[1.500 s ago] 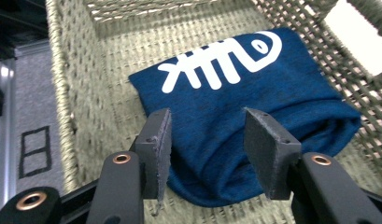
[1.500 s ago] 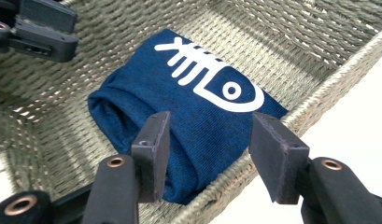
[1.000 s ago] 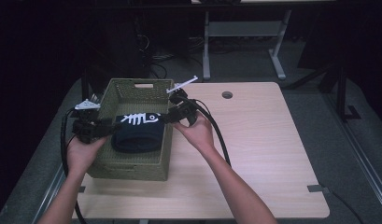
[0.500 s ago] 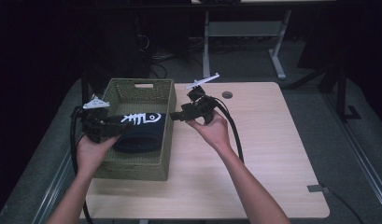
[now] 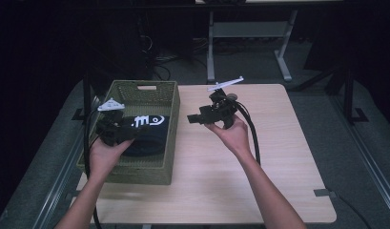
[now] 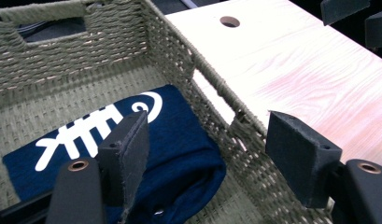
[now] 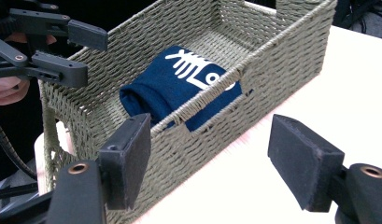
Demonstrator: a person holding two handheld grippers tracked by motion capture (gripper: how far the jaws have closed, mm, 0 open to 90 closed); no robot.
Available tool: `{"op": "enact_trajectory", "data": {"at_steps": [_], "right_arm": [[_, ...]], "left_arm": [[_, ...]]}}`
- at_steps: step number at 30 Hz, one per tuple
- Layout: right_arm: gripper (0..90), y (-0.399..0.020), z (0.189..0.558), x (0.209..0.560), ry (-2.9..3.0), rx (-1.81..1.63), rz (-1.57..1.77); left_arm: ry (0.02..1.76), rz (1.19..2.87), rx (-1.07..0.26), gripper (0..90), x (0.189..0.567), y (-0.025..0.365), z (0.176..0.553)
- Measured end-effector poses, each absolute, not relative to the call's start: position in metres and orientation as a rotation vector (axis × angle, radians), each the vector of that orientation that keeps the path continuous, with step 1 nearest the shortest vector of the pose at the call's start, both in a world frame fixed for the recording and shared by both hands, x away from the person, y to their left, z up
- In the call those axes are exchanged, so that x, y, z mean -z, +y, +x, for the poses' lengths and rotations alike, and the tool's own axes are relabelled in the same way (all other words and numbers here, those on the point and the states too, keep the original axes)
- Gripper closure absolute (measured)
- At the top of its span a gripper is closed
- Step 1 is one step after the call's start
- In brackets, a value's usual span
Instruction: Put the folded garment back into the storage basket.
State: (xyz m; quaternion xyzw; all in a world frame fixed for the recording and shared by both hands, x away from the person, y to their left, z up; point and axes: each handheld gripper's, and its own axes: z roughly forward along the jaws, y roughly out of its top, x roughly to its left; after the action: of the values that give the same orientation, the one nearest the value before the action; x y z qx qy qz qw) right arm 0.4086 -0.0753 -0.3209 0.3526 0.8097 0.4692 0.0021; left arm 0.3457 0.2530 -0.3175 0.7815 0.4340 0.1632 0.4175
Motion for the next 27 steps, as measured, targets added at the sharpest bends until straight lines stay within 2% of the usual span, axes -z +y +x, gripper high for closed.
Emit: {"op": "enact_trajectory", "data": {"at_steps": [27], "right_arm": [[27.3, -0.147, 0.396, 0.321, 2.46, -1.431, 1.203]], "left_arm": [[0.98, 1.969, -0.38, 24.1, 0.317, 0.192, 0.338]]}}
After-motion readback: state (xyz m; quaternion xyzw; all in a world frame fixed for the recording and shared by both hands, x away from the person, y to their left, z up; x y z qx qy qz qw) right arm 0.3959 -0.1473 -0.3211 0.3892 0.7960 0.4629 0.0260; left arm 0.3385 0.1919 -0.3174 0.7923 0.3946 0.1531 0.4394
